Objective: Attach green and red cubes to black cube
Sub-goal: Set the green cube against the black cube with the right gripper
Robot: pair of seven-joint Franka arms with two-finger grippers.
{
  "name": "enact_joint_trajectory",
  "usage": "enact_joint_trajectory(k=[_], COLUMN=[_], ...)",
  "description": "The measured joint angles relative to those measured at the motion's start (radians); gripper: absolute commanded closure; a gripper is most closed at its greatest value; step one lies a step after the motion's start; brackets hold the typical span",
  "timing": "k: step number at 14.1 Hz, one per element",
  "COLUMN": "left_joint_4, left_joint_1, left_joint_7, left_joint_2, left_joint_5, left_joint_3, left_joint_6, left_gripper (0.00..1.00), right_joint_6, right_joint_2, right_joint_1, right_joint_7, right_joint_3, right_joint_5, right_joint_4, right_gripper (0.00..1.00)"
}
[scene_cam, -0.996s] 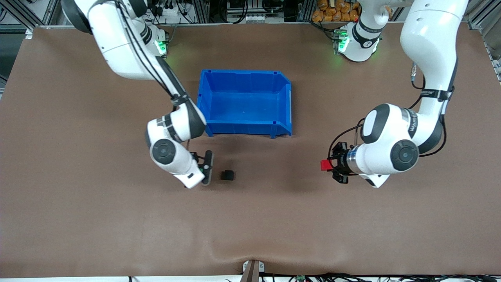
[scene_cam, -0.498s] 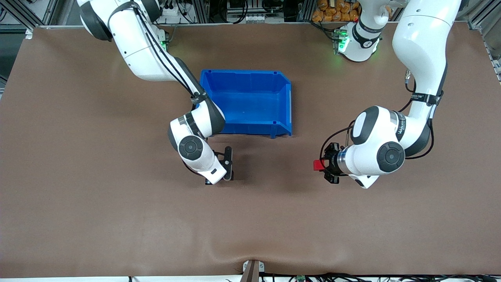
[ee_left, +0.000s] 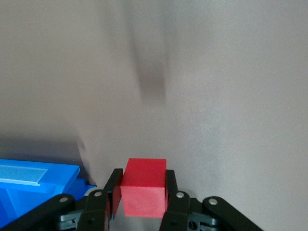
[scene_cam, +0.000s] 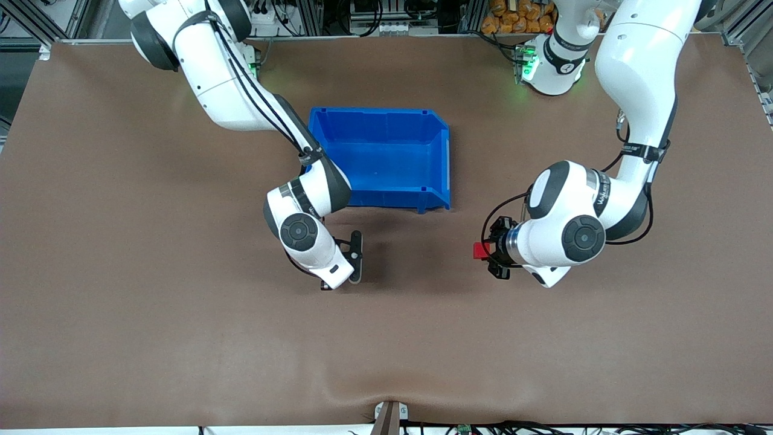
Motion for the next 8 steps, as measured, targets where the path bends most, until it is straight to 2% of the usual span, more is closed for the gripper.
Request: enact_joint_trajectory(k=[8], left_joint_4=[0.002], left_joint_1=[-0.052], left_joint_7=[-0.034], left_joint_2=[0.010], left_joint_5=[0.000], left_joint_3=[-0.002], left_joint_6=[0.040], left_gripper=[1.00], right_joint_6=[-0.002], right_joint_2=[0.000], right_joint_1=[0.002], right_joint_7=[0.016], right_joint_3=[-0.003], right_joint_5=[0.000], right_joint_4=[0.012], right_gripper=[0.00])
